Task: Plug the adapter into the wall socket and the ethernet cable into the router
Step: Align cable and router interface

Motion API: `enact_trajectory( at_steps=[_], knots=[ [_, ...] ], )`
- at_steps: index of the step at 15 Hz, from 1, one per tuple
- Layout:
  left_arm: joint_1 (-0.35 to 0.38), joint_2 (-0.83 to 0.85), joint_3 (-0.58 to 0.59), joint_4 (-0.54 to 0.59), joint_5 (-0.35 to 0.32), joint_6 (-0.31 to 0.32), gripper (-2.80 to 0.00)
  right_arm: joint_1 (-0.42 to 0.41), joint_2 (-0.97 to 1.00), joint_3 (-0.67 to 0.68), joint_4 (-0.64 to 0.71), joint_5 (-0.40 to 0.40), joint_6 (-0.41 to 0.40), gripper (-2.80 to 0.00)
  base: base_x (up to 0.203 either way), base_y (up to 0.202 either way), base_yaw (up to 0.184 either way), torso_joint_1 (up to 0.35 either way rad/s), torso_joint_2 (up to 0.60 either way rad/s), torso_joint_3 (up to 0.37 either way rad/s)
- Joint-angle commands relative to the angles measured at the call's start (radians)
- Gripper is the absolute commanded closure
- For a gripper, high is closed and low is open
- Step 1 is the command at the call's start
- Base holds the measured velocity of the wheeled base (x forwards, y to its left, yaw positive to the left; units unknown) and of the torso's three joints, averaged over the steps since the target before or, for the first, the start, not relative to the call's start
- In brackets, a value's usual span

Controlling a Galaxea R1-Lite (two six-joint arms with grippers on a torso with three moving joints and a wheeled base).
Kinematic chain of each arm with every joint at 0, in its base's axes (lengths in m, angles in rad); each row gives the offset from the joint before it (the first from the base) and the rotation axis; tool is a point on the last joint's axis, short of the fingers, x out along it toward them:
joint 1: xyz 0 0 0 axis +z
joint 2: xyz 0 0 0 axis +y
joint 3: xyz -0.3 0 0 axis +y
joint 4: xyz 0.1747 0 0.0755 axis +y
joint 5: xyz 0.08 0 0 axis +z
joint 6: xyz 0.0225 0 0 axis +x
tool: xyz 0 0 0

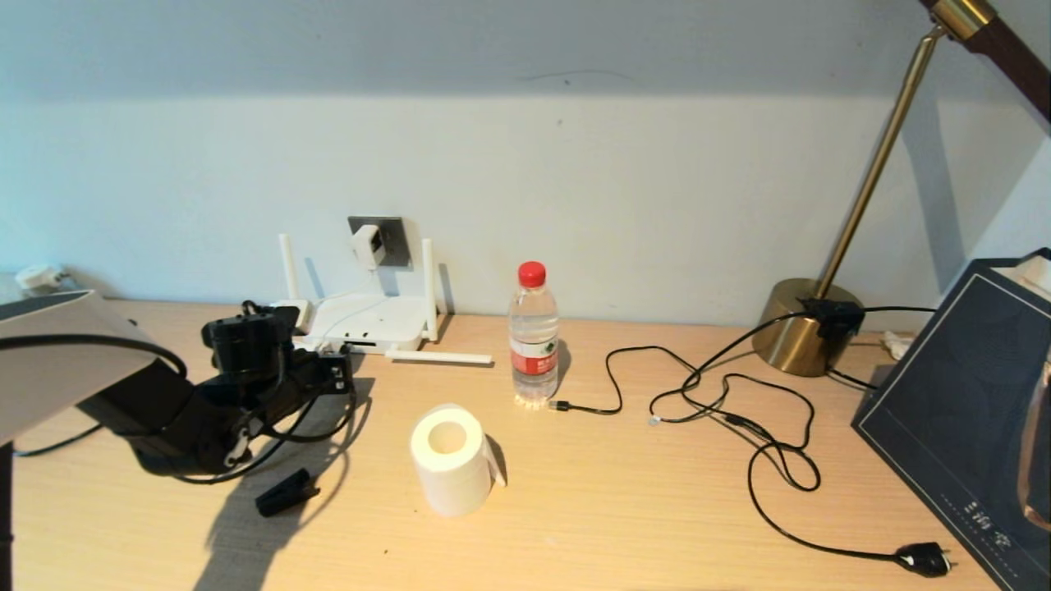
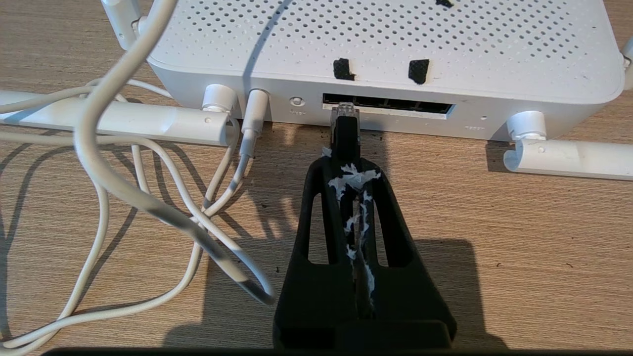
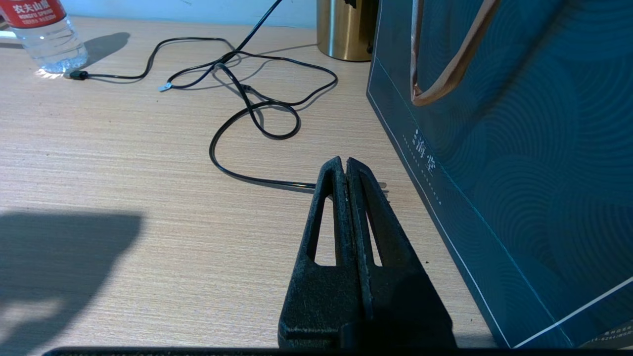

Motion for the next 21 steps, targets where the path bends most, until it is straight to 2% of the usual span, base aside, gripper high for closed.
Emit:
enact_trajectory(
  at_steps=[1, 21],
  knots=[
    [0.001, 0.014, -0.011, -0.006, 0.0, 0.001, 0.0, 0.0, 0.001, 0.0, 0.001, 0.0, -0.002, 0.0, 0.0, 0.0, 0.0, 0.0, 0.0, 0.0],
    [0.002, 0.043, -0.051, -0.006, 0.002, 0.001, 0.0, 0.0, 0.001, 0.0, 0.001, 0.0, 0.0, 0.0, 0.0, 0.0, 0.0, 0.0, 0.0, 0.0]
  ],
)
